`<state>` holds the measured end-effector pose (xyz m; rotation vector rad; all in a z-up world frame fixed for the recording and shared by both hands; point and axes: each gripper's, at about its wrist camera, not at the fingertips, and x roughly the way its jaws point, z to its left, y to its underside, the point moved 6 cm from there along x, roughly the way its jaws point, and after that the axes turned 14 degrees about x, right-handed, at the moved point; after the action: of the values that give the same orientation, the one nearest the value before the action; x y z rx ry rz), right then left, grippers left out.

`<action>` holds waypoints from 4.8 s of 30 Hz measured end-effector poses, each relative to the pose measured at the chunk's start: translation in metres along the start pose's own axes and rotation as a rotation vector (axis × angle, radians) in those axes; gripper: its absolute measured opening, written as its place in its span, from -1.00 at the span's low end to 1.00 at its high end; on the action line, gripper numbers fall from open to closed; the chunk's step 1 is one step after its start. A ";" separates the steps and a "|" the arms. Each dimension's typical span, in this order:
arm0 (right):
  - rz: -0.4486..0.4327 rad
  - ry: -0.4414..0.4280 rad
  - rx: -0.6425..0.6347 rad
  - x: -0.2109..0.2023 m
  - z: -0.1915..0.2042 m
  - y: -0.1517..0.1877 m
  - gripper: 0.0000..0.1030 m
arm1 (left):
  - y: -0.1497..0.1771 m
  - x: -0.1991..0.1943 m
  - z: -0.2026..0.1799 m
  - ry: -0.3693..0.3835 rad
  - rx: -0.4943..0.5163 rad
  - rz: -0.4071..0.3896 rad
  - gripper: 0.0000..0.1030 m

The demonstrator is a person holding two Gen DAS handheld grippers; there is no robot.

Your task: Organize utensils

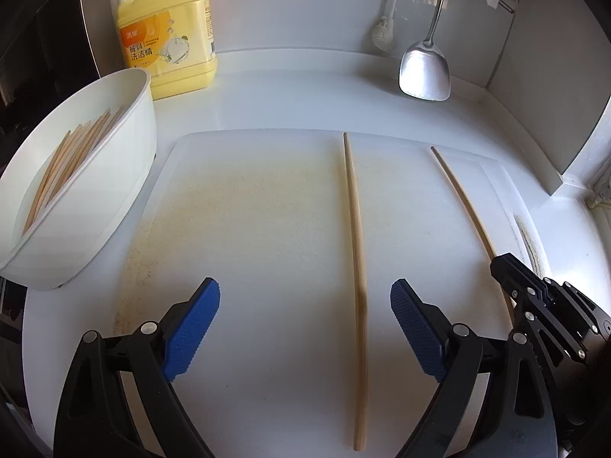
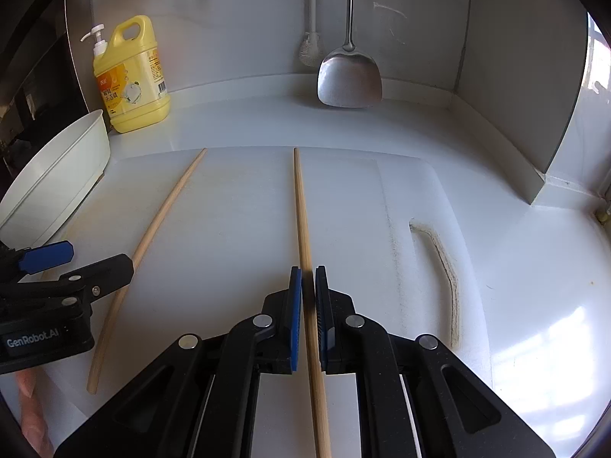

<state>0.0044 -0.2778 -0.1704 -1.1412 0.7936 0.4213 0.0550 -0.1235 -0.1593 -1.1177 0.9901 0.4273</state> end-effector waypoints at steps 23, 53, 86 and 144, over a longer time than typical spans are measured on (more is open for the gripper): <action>-0.010 0.001 -0.048 0.002 -0.002 -0.002 -0.64 | -0.007 0.013 -0.012 -0.044 0.014 -0.011 0.65; 0.043 -0.149 0.057 -0.050 0.013 -0.011 -0.88 | 0.003 -0.069 0.003 0.040 -0.034 -0.021 -0.85; 0.077 -0.417 -0.106 -0.044 0.341 -0.068 -0.88 | -0.006 -0.113 0.304 -0.155 -0.183 -0.033 -0.85; 0.234 -0.231 -0.063 -0.016 0.365 -0.045 0.28 | 0.019 -0.085 0.355 -0.167 -0.218 0.103 0.87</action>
<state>0.1479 0.0422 -0.0595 -1.0389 0.7162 0.7635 0.1542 0.2162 -0.0666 -1.2074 0.8703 0.7138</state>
